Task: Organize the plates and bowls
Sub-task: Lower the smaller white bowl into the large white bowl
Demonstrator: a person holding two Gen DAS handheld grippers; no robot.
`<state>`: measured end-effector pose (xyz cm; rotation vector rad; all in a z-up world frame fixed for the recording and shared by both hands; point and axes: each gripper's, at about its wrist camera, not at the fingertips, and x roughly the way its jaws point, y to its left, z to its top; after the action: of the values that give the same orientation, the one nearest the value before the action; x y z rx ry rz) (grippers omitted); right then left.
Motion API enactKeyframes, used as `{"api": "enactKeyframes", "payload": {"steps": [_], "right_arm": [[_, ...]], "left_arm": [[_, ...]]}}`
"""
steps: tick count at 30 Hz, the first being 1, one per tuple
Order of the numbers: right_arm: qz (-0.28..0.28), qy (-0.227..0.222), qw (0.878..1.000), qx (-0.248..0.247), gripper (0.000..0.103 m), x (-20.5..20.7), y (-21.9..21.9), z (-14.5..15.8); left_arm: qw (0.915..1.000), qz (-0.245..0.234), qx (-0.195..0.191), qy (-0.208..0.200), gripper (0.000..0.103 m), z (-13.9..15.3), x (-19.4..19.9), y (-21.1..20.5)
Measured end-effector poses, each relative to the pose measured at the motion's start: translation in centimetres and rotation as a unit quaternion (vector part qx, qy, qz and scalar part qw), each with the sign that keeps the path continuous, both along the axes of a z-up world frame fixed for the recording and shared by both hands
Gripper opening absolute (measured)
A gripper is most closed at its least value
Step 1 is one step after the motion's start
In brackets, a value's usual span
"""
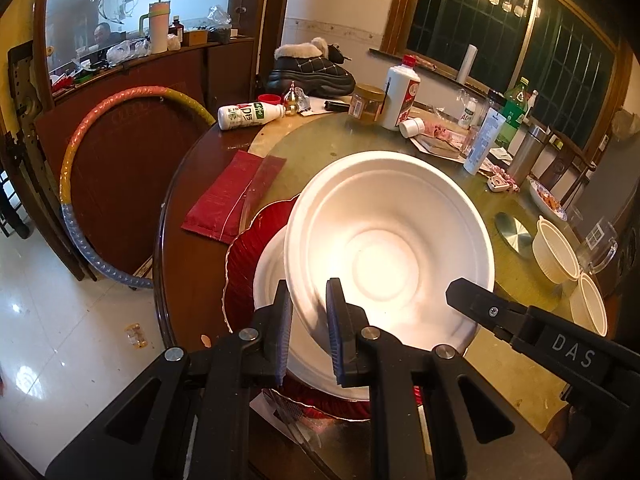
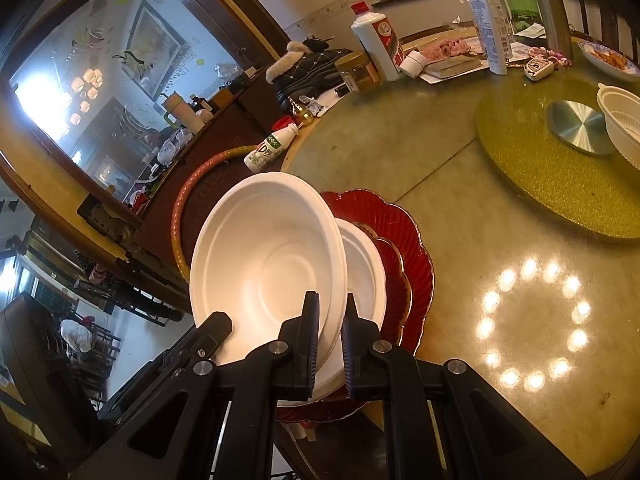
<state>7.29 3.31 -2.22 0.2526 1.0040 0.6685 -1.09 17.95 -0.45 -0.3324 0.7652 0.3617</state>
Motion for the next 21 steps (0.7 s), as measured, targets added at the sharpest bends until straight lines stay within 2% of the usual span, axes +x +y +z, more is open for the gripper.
{"api": "enactKeyframes", "payload": {"steps": [21], "right_arm": [[0.005, 0.010, 1.000, -0.007, 0.010, -0.28, 0.44, -0.82]], "left_arm": [[0.9999, 0.001, -0.001, 0.012, 0.015, -0.88, 0.08, 0.27]]}}
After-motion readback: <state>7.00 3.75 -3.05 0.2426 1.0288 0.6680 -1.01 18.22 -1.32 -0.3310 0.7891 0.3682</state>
